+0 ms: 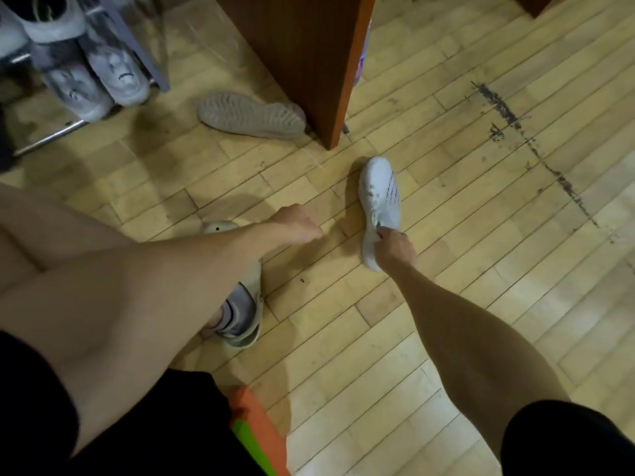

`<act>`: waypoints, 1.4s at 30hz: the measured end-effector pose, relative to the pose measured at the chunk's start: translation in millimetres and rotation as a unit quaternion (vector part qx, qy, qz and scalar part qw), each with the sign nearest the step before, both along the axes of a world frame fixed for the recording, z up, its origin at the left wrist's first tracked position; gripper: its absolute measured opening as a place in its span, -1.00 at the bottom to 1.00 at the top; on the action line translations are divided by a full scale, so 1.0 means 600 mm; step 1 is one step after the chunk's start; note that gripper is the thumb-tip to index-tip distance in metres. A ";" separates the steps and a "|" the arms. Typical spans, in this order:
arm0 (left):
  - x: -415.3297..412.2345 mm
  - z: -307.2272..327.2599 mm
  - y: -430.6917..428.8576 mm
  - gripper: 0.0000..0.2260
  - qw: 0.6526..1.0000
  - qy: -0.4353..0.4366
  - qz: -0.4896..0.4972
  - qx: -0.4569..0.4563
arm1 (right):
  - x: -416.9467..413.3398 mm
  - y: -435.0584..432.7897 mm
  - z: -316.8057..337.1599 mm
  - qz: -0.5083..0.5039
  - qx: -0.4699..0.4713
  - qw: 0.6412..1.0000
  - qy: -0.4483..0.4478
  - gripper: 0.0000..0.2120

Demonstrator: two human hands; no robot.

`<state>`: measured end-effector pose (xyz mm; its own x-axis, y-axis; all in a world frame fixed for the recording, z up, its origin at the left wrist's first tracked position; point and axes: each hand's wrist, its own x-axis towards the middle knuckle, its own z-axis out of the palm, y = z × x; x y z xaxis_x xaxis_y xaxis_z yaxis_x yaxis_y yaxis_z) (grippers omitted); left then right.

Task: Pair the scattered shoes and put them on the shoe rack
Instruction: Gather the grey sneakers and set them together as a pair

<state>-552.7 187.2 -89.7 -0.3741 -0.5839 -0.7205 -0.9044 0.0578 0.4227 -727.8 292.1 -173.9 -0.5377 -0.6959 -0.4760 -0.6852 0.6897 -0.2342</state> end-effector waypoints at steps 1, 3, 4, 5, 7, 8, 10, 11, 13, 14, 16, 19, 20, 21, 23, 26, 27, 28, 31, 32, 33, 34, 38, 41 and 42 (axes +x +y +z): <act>0.005 0.002 0.007 -0.94 1.000 0.001 0.003 0.004 | 0.016 0.007 0.005 0.039 0.017 0.998 -0.037 -0.65; 0.017 0.002 0.021 -0.94 1.000 0.002 0.006 0.010 | 0.043 0.028 0.005 0.089 0.052 0.990 -0.097 -0.69; 0.022 0.001 0.029 -0.94 1.000 0.003 0.004 0.013 | 0.052 0.038 -0.001 0.083 0.054 0.989 -0.107 -0.68; 0.027 0.002 0.035 -0.94 1.000 0.003 0.000 0.015 | 0.058 0.047 -0.006 0.050 0.041 0.992 -0.107 -0.63; 0.040 0.002 0.044 -0.94 1.000 0.002 -0.006 0.018 | 0.063 0.056 -0.014 -0.068 0.006 0.992 -0.102 -0.40; 0.047 0.002 0.046 -0.94 1.000 0.004 -0.004 0.020 | 0.061 0.058 -0.022 -0.130 0.002 0.986 -0.106 -0.29; 0.058 0.004 0.048 -0.94 1.000 0.008 0.005 0.025 | 0.056 0.062 -0.034 -0.229 0.032 0.961 -0.154 -0.18; 0.063 0.005 0.048 -0.95 1.000 0.011 0.008 0.027 | 0.053 0.062 -0.037 -0.265 0.049 0.944 -0.193 -0.21; 0.073 0.011 0.042 -0.95 0.999 0.018 0.016 0.027 | 0.052 0.062 -0.032 -0.287 0.063 0.924 -0.245 -0.32; 0.078 0.016 0.038 -0.95 0.999 0.021 0.020 0.026 | 0.051 0.059 -0.030 -0.281 0.069 0.921 -0.261 -0.39; 0.085 0.027 0.030 -0.94 0.999 0.027 0.039 0.020 | 0.052 0.051 -0.015 -0.270 0.085 0.912 -0.296 -0.51; 0.097 0.045 0.022 -0.94 0.997 0.037 0.066 0.001 | 0.070 0.042 0.015 -0.269 0.092 0.901 -0.327 -0.58; 0.101 0.048 0.019 -0.94 0.997 0.039 0.068 -0.005 | 0.079 0.038 0.021 -0.267 0.096 0.901 -0.328 -0.57; 0.108 0.054 0.016 -0.94 0.997 0.042 0.069 -0.012 | 0.088 0.034 0.029 -0.259 0.097 0.905 -0.323 -0.55; 0.122 0.069 0.008 -0.96 0.996 0.050 0.075 -0.025 | 0.101 0.024 0.051 -0.230 0.085 0.920 -0.305 -0.54; 0.154 0.108 -0.005 -0.96 0.993 0.068 0.080 -0.047 | 0.123 -0.007 0.105 -0.177 0.046 0.941 -0.286 -0.61; 0.166 0.125 -0.010 -0.96 0.993 0.070 0.077 -0.054 | 0.134 -0.022 0.128 -0.155 0.028 0.945 -0.285 -0.61; 0.179 0.143 -0.017 -0.96 0.993 0.071 0.069 -0.063 | 0.147 -0.037 0.153 -0.134 0.008 0.948 -0.288 -0.60; 0.224 0.203 -0.043 -0.96 0.992 0.078 0.055 -0.077 | 0.200 -0.092 0.237 -0.070 -0.071 0.946 -0.309 -0.50; 0.244 0.226 -0.050 -0.88 0.991 0.088 0.060 -0.080 | 0.222 -0.112 0.268 -0.050 -0.094 0.941 -0.322 -0.48; 0.264 0.252 -0.056 -0.80 0.989 0.098 0.070 -0.088 | 0.245 -0.130 0.300 -0.030 -0.116 0.933 -0.338 -0.48; 0.285 0.277 -0.060 -0.75 0.986 0.108 0.088 -0.096 | 0.268 -0.148 0.329 -0.007 -0.133 0.927 -0.351 -0.48; 0.385 0.358 -0.078 -0.88 0.958 0.152 0.203 -0.134 | 0.367 -0.220 0.433 0.111 -0.184 0.914 -0.344 -0.58; 0.466 0.398 -0.086 -0.67 0.907 0.251 0.331 -0.069 | 0.448 -0.261 0.505 0.182 -0.205 0.902 -0.334 -0.62; 0.493 0.409 -0.086 -0.64 0.892 0.276 0.350 -0.070 | 0.478 -0.273 0.528 0.201 -0.208 0.898 -0.333 -0.63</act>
